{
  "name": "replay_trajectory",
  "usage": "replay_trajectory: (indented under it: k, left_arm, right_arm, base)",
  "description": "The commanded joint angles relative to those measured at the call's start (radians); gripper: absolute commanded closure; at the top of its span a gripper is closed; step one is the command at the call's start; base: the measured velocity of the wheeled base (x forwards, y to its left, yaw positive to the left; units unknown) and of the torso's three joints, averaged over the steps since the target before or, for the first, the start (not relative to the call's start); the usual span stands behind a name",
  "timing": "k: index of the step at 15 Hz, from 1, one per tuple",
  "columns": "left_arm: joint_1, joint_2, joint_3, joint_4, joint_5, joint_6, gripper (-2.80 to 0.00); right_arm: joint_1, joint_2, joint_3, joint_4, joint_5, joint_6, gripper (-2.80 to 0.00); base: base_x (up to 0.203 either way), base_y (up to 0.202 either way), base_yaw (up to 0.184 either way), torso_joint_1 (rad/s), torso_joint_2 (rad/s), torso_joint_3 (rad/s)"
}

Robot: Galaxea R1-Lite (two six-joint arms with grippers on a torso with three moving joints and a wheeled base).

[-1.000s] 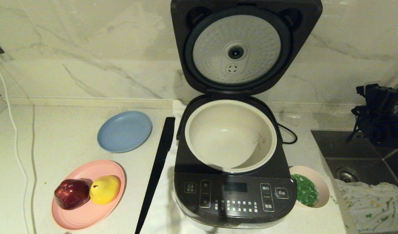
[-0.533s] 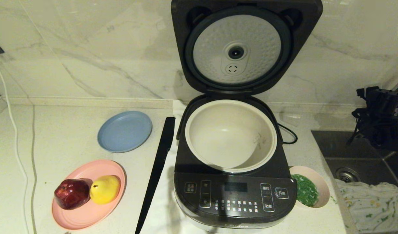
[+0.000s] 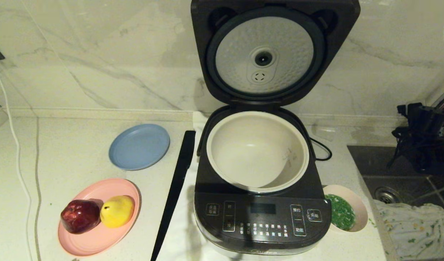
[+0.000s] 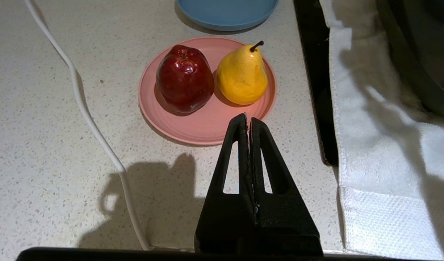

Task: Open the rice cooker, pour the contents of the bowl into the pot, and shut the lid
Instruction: Turn on the tap

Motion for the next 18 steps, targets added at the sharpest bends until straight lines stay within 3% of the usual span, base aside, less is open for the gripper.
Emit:
replay_trajectory:
  k: [1,6,10,12,14,18]
  left_arm:
    - [0.0,-0.002,0.0,0.0,0.0,0.0,0.0]
    - [0.0,-0.002,0.0,0.0,0.001,0.0,0.0]
    - [0.0,-0.002,0.0,0.0,0.001,0.0,0.0]
    - [0.0,-0.001,0.0,0.0,0.0,0.0,0.0]
    - [0.0,-0.001,0.0,0.0,0.0,-0.001,0.0]
    - [0.0,-0.001,0.0,0.0,0.001,0.0,0.0]
  right_arm:
    - [0.0,-0.003,0.014,-0.016,-0.004,-0.003,0.0]
    - [0.013,-0.031,0.023,-0.016,-0.003,0.001,0.0]
    - [0.116,-0.162,0.115,0.063,0.003,0.056,0.0]
    - [0.167,-0.277,0.136,0.263,0.017,0.169,0.0]
    - [0.2,-0.42,0.142,0.549,0.072,0.317,0.0]
    - [0.226,-0.686,0.151,1.083,0.286,0.594,0.0]
  base:
    - [0.0,0.0,0.0,0.0,0.0,0.0]
    - [0.0,0.0,0.0,0.0,0.0,0.0]
    - [0.0,0.0,0.0,0.0,0.0,0.0]
    - [0.0,0.0,0.0,0.0,0.0,0.0]
    - [0.0,0.0,0.0,0.0,0.0,0.0]
    - [0.0,0.0,0.0,0.0,0.0,0.0]
